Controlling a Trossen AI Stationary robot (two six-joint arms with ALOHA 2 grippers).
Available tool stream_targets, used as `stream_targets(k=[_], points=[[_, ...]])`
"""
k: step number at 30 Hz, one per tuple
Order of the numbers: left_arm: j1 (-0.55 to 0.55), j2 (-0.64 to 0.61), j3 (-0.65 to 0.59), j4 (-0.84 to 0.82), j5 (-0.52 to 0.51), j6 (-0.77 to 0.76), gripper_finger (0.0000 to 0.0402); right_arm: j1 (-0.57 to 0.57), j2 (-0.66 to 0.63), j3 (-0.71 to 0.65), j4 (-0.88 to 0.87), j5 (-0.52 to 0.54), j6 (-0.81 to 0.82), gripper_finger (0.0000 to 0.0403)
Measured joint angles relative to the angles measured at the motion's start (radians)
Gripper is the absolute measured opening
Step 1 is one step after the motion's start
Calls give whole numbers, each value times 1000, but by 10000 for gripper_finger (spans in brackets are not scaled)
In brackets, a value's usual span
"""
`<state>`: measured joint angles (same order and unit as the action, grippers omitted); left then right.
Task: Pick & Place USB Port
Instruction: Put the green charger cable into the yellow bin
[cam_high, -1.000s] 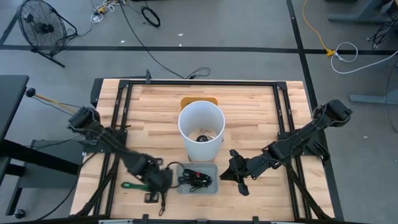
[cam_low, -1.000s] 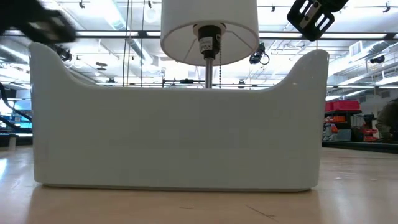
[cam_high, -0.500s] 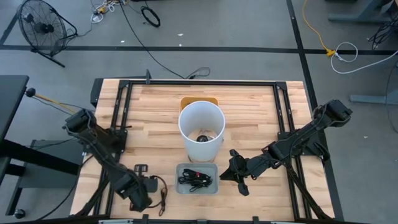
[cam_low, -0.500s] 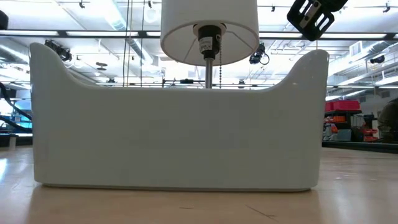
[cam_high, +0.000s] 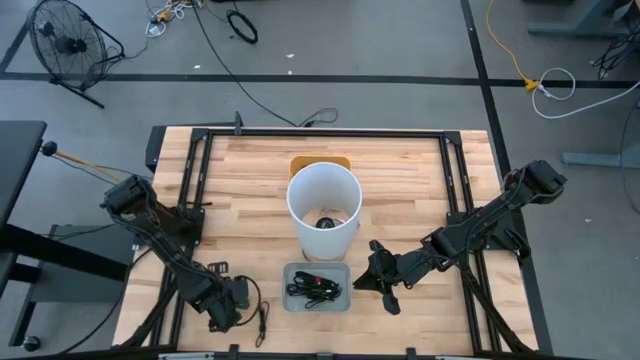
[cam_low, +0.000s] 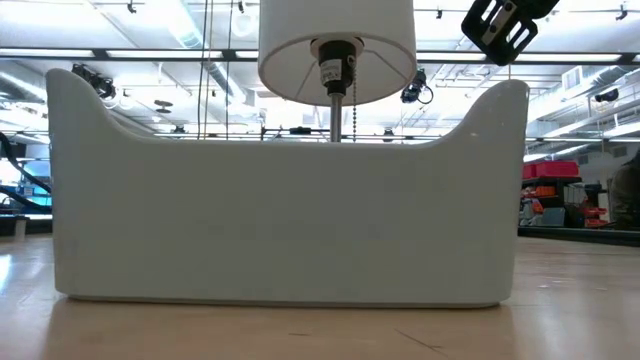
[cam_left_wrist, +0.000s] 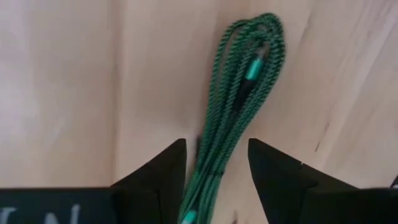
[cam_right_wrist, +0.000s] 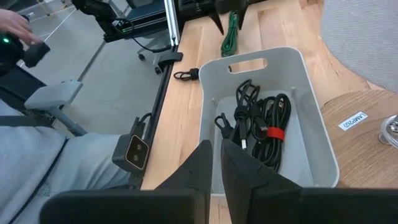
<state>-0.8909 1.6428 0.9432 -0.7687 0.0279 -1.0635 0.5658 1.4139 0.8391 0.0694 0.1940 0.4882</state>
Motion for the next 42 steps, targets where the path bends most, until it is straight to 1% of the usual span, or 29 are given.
stream_targets(k=[4,7,11,13,14,17,18,26,28,29,32,36,39,42], points=[[0,0,-56,105,22,1,188,0,0,0,1,0,0,38],[0,-1,-83,117,16,1,187,0,0,0,1,0,0,38],[-2,-5,-117,126,-20,1,171,0,0,0,1,0,0,38],[1,-5,-122,127,-21,-4,148,0,0,0,1,0,0,38],[3,-5,-123,127,-24,-4,130,0,0,0,1,0,0,38],[4,-4,-122,130,-35,4,43,0,0,0,1,0,0,38],[4,-4,-120,127,-42,4,27,0,0,0,1,0,0,38],[14,-17,-121,75,-111,1,24,0,0,0,1,0,0,38],[25,-36,-124,68,-152,1,24,0,0,0,2,0,0,38],[31,-48,-126,49,-190,3,24,0,0,0,2,0,0,38],[54,-89,-99,-53,-294,11,24,0,0,0,2,0,0,38],[91,-140,-45,-226,-397,37,24,0,0,0,2,0,0,38],[141,-184,-8,-276,-520,104,22,0,0,0,2,0,0,38],[219,-231,1,-313,-593,188,22,0,0,0,2,0,0,38]])
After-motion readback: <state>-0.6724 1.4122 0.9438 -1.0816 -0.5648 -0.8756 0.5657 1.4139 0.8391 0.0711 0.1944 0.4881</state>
